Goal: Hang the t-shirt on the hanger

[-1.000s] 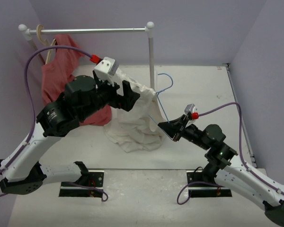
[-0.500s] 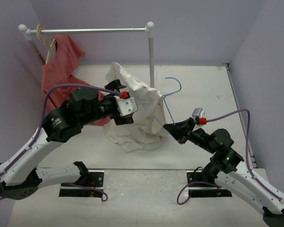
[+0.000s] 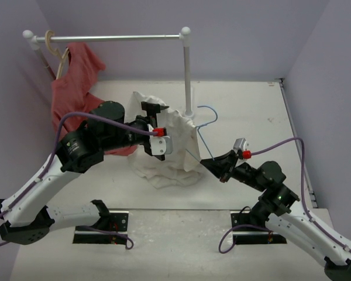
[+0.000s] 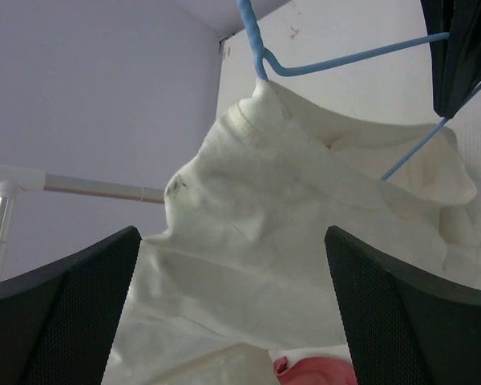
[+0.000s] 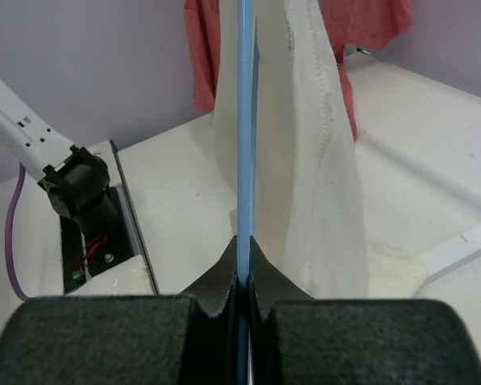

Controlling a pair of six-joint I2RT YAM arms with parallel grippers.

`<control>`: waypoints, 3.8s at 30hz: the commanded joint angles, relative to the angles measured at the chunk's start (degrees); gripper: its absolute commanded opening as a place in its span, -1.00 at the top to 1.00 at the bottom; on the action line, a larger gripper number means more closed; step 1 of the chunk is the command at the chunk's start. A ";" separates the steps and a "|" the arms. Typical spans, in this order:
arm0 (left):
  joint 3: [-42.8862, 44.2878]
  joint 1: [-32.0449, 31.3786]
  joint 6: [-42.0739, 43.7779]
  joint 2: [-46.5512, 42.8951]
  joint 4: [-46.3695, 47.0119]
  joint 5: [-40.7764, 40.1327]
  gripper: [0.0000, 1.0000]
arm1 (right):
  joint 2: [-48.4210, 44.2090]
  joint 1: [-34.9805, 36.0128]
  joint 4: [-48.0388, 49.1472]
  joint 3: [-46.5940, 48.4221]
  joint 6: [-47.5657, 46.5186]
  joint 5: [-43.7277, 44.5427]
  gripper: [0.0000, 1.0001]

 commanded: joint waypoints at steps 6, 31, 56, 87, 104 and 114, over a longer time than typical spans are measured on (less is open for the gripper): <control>5.07 -1.36 -0.81 0.61 -5.06 0.30 -0.83 | -0.24 0.00 2.04 2.08 -2.27 -0.53 1.00; 0.14 -1.29 -1.30 4.01 -2.19 7.67 0.98 | 0.20 0.00 3.33 5.02 -4.94 -8.64 1.00; -20.10 -1.36 -33.11 -10.18 13.44 -32.17 1.00 | 3.54 0.57 -22.43 12.94 28.29 18.32 -0.41; -20.85 -1.36 -33.88 -13.24 20.02 -24.70 1.00 | 38.06 16.26 -17.85 21.39 34.84 40.15 -0.10; -21.01 -1.36 -34.33 -12.18 20.54 -25.30 1.00 | 35.38 16.26 -19.19 19.69 31.65 32.04 -0.39; -21.16 -1.36 -34.49 -12.33 20.59 -26.07 1.00 | 35.94 16.17 -21.70 20.54 30.65 33.12 -0.38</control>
